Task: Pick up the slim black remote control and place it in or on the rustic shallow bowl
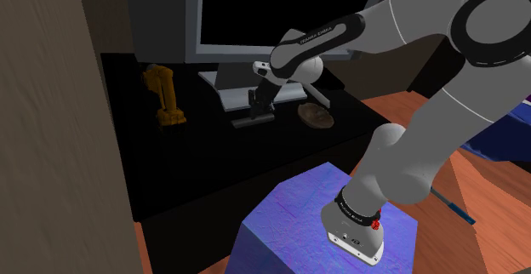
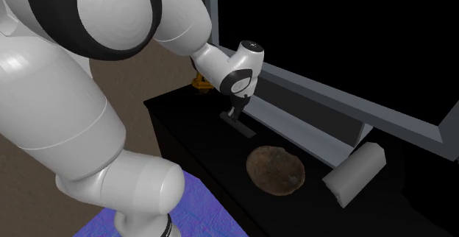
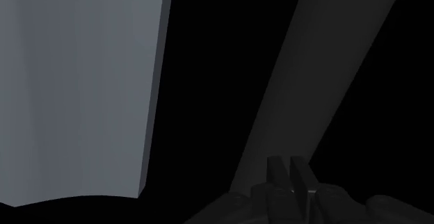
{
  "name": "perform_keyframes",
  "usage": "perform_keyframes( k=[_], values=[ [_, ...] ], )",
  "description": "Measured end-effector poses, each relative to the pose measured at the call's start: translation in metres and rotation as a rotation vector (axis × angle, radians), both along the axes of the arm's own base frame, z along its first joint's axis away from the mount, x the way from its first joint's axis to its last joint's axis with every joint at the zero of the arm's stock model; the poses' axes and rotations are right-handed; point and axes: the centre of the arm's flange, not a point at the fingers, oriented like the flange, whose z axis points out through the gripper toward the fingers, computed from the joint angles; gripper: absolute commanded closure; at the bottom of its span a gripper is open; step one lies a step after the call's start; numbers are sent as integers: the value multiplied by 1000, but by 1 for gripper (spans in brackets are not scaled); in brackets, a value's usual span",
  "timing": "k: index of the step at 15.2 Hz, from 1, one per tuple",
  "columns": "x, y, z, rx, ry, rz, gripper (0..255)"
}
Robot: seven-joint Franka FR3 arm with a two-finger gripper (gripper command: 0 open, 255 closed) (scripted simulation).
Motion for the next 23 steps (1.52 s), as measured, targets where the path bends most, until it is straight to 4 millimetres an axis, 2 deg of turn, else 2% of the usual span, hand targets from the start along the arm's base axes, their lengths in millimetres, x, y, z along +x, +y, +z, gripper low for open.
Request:
perform_keyframes(
  k=[4,5,8,10,11,12,13,14,16,23],
  values=[
    [1,-3,0,-4,-5,28,255],
    [0,-2,0,-4,-5,30,0],
    [0,-10,9,-54,47,79,0],
    [-2,-20,23,-142,180,173,0],
    [-3,-18,30,-149,270,176,0],
    [3,25,11,-179,353,173,0],
    [16,42,6,-211,338,25,0],
    [22,48,2,-219,280,-101,0],
    [33,56,-11,-215,231,-200,0],
    [39,59,-16,-208,190,-236,0]
  ],
)
